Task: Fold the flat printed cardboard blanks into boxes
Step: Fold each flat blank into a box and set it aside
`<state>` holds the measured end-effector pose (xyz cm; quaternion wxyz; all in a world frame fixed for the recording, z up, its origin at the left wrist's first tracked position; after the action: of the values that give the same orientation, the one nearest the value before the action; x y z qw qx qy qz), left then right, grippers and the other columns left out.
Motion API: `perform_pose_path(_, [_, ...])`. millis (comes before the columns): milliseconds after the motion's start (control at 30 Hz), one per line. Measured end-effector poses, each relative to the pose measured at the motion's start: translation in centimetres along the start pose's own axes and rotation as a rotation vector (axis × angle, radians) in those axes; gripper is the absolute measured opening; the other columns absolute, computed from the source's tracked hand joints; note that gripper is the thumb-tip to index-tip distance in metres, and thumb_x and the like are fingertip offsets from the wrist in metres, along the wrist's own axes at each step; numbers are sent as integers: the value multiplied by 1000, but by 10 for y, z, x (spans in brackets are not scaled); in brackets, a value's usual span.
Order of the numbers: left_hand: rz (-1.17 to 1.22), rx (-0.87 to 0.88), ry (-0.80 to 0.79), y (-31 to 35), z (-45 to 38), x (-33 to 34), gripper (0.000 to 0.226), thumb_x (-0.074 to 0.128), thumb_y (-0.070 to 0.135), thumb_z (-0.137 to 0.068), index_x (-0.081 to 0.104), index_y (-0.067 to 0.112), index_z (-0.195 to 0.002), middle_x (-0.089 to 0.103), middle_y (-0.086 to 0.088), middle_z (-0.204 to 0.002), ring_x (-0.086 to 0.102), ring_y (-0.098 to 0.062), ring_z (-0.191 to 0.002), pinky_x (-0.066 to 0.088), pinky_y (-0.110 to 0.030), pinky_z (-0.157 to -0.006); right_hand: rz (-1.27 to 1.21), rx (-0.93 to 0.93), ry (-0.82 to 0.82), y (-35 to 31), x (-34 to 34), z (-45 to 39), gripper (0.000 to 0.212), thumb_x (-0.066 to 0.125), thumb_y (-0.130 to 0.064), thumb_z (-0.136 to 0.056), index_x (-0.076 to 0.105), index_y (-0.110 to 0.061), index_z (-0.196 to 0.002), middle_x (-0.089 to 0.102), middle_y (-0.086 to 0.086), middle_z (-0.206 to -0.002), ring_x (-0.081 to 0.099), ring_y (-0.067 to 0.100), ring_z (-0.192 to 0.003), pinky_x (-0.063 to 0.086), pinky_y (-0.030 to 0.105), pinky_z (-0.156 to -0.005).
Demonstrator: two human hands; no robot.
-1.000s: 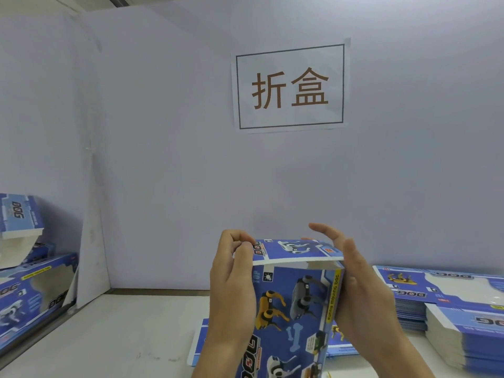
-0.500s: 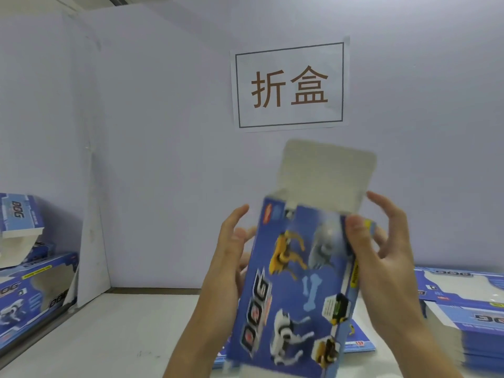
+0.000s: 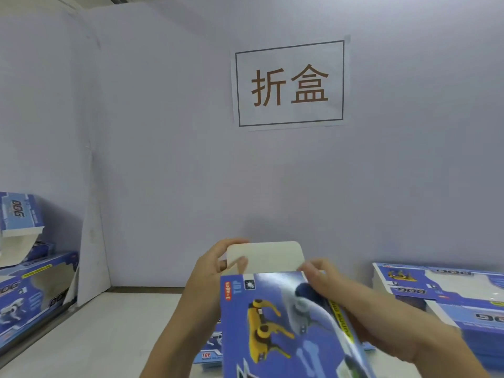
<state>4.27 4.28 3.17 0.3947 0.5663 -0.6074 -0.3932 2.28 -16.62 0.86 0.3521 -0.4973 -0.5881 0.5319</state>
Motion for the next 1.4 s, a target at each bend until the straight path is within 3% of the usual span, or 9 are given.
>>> perform_pose_path(33, [-30, 8, -4, -1, -1, -4, 15, 61, 14, -93, 66, 20, -105, 74, -6, -73, 70, -15, -59, 56, -25, -52, 42, -40, -84, -6, -1, -4, 38, 49, -33, -104, 51, -10, -74, 48, -7, -55, 48, 1, -32, 36, 20, -48])
perform_pose_path(100, [-29, -9, -1, -2, -2, -11, 19, 59, 8, -94, 63, 16, -110, 74, -8, -69, 70, -17, -55, 55, -25, -47, -41, 57, -49, -18, -4, -15, 81, 59, -84, -69, 58, -11, -105, 59, 5, -71, 56, -2, -38, 45, 14, -46])
perform_pose_path(133, [-25, -14, 7, -2, -2, -12, 21, 58, 7, -94, 62, 15, -113, 73, -10, -69, 69, -18, -54, 54, -25, -46, -129, 32, -11, -20, -13, -16, 93, 66, -86, -55, 59, -19, -119, 69, 11, -76, 61, 6, -43, 48, 17, -46])
perform_pose_path(233, [-17, -14, -44, -5, -2, -6, 30, 58, 12, -93, 56, 20, -122, 73, -14, -72, 70, -20, -57, 56, -27, -49, -143, -50, 174, -17, -27, -11, 66, 77, -53, -64, 59, -40, -126, 77, 6, -86, 64, 20, -53, 51, 26, -46])
perform_pose_path(333, [-35, -21, -144, -8, -1, 7, 44, 63, 26, -81, 55, 20, -123, 76, -13, -77, 72, -22, -64, 58, -28, -54, -134, -88, 223, -14, -18, -16, 29, 69, -25, -88, 70, -26, -116, 77, 10, -88, 68, 21, -59, 50, 22, -47])
perform_pose_path(400, [-61, -11, -161, -8, -1, 13, 46, 63, 31, -78, 57, 16, -121, 76, -10, -78, 74, -21, -67, 58, -26, -54, -108, -115, 257, -15, -13, -15, 20, 66, -16, -93, 71, -18, -112, 77, 15, -87, 73, 24, -67, 53, 21, -52])
perform_pose_path(1033, [-87, -24, -133, -6, -1, 14, 47, 70, 30, -72, 57, 19, -116, 78, -8, -83, 76, -25, -72, 57, -25, -53, -170, -111, 241, -9, -12, -18, 17, 67, -19, -92, 70, -23, -108, 75, 18, -89, 74, 38, -74, 60, 39, -63])
perform_pose_path(1233, [-81, 39, -112, -5, 1, 13, 43, 70, 25, -73, 61, 16, -113, 76, -11, -74, 74, -23, -62, 54, -22, -48, -229, -139, 213, -10, -11, -17, 19, 67, -13, -91, 72, -27, -101, 73, 24, -88, 70, 36, -68, 59, 39, -61])
perform_pose_path(1400, [-60, 63, -100, -5, 3, 14, 22, 71, 15, -79, 65, 9, -99, 73, -10, -65, 69, -17, -52, 48, -20, -42, -261, -160, 259, -11, -10, -15, 16, 68, 0, -87, 76, -13, -91, 75, 22, -80, 68, 28, -58, 55, 29, -49])
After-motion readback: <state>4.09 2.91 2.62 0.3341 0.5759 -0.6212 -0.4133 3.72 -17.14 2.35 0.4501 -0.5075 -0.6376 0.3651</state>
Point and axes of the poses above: each hand's wrist, its own z-axis away from the middle knuckle, its own x-axis out of the palm, y = z × x, the point moved 1 cm from there along -z, towards the middle knuckle
